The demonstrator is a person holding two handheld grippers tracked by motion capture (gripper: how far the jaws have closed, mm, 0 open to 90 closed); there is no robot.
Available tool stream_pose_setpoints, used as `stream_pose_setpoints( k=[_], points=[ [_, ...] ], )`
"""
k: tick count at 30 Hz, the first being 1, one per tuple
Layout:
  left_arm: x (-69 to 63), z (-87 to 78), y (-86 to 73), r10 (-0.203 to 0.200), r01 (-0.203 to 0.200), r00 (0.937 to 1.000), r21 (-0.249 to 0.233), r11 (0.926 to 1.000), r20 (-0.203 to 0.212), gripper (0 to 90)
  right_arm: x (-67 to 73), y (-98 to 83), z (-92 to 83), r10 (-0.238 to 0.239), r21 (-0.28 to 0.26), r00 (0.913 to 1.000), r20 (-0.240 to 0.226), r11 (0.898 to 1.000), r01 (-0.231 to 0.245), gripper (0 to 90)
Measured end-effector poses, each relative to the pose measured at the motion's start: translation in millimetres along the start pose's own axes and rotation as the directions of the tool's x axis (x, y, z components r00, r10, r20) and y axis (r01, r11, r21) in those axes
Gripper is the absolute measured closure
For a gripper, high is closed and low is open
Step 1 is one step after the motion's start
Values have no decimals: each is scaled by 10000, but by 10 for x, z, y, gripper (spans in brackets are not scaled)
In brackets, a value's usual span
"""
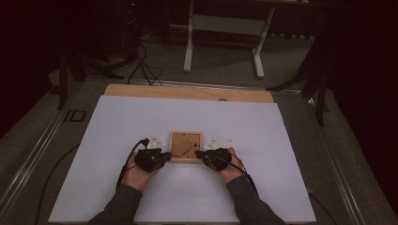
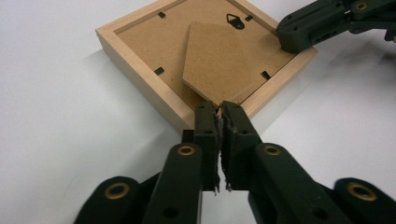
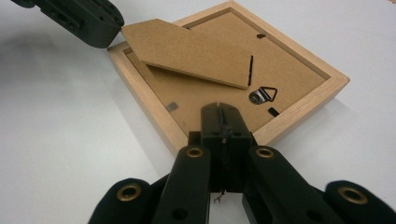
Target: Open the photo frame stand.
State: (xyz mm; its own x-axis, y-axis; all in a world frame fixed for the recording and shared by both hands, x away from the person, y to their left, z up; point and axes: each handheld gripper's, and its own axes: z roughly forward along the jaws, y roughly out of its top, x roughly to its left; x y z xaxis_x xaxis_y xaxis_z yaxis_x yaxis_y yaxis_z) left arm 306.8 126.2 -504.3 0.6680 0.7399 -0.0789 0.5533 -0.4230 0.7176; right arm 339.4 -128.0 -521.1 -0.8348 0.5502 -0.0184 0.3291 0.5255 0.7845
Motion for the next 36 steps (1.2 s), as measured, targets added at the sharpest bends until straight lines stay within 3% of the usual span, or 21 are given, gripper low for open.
stream_pose_setpoints(
  k=[12,23,31,36],
  points=[
    [-24,34,13,51,-46,9999,304,9995,-146,895,-2,-2,-1,14,-9,10000,-12,10000,-14,899],
    [-41,54,85,-119,119,9999,-55,9999,-74,877,-4,-2,0,13,-11,10000,-27,10000,-13,898],
    [-72,71,238,-221,217,9997,-494,9985,-87,768,-3,-2,0,18,-13,10000,-18,10000,-18,898],
    [-23,127,310,-442,444,9990,-212,9988,121,645,-2,-3,1,34,-28,10000,-24,10000,-35,898]
  ],
)
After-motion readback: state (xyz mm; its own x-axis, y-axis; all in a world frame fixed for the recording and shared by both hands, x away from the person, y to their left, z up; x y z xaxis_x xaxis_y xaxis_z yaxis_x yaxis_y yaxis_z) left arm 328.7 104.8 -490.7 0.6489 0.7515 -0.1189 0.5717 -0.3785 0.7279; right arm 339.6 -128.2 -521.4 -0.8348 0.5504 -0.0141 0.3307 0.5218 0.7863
